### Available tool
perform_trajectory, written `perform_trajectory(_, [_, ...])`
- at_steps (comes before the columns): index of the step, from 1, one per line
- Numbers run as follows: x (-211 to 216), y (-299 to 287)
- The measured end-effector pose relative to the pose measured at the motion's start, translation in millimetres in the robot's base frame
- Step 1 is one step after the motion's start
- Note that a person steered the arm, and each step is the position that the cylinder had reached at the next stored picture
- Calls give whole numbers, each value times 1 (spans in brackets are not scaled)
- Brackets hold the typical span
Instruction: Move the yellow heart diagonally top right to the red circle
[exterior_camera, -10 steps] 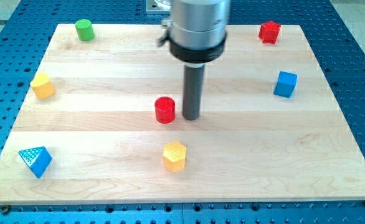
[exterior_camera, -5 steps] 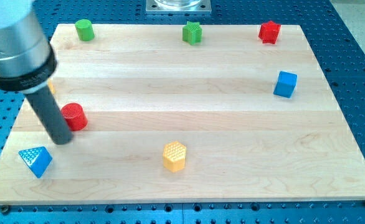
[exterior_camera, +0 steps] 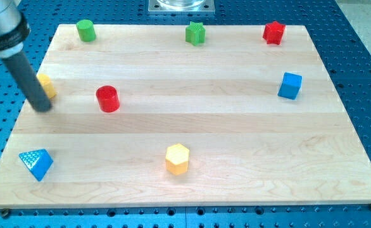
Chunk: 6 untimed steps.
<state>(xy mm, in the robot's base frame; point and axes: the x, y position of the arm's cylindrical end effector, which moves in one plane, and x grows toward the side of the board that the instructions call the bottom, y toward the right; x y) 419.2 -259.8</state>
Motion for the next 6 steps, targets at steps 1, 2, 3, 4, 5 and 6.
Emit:
perform_trajectory(1, [-30, 8])
perform_trajectory(2, [3, -41])
perform_trajectory(3, [-32, -44])
perform_trajectory(4, [-64, 10])
perform_trajectory(5, [-61, 107])
perform_trajectory(6, [-30, 134])
